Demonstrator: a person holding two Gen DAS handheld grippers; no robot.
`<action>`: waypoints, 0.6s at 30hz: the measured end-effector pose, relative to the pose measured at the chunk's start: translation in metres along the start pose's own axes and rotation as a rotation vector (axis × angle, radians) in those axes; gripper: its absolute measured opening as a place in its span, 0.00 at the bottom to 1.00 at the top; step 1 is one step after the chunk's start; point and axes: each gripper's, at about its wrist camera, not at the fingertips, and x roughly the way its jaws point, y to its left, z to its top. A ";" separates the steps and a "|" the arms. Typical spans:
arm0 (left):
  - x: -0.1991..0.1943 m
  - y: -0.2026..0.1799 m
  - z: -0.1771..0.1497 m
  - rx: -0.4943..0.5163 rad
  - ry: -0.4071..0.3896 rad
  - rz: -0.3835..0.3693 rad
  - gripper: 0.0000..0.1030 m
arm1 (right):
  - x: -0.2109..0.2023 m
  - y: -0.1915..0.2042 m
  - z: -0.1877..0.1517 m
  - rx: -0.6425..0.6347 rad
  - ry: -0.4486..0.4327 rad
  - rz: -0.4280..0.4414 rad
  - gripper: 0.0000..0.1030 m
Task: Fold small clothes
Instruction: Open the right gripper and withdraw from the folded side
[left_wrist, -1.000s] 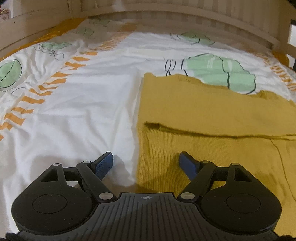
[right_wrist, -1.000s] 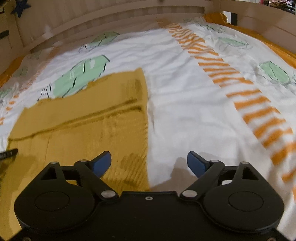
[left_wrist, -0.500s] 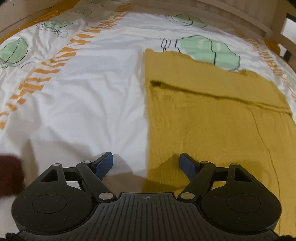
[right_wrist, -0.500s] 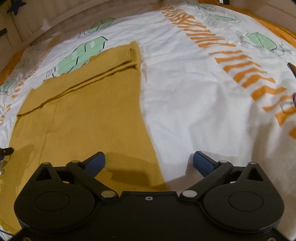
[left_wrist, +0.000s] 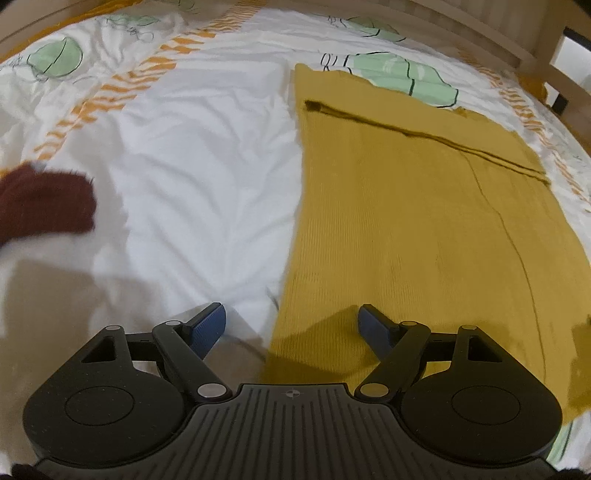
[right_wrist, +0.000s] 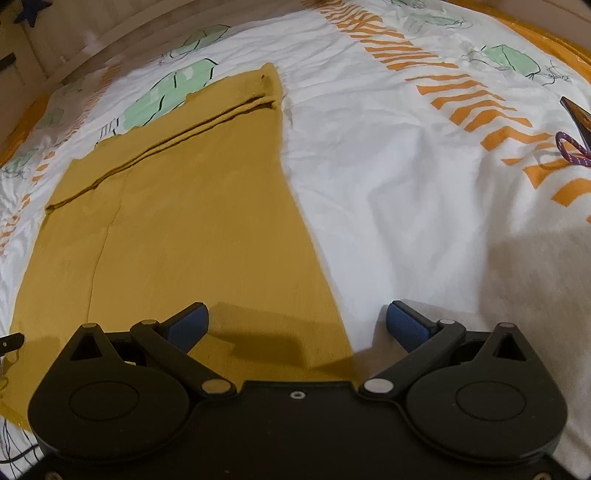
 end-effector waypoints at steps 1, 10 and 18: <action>-0.002 0.002 -0.004 -0.004 -0.003 -0.006 0.76 | -0.001 0.000 -0.001 -0.003 0.000 0.000 1.00; -0.018 0.004 -0.026 0.023 -0.020 -0.034 0.76 | -0.008 -0.002 -0.007 0.023 0.010 0.039 1.00; -0.027 0.002 -0.040 0.061 -0.001 -0.080 0.75 | -0.012 -0.006 -0.006 0.041 0.041 0.089 1.00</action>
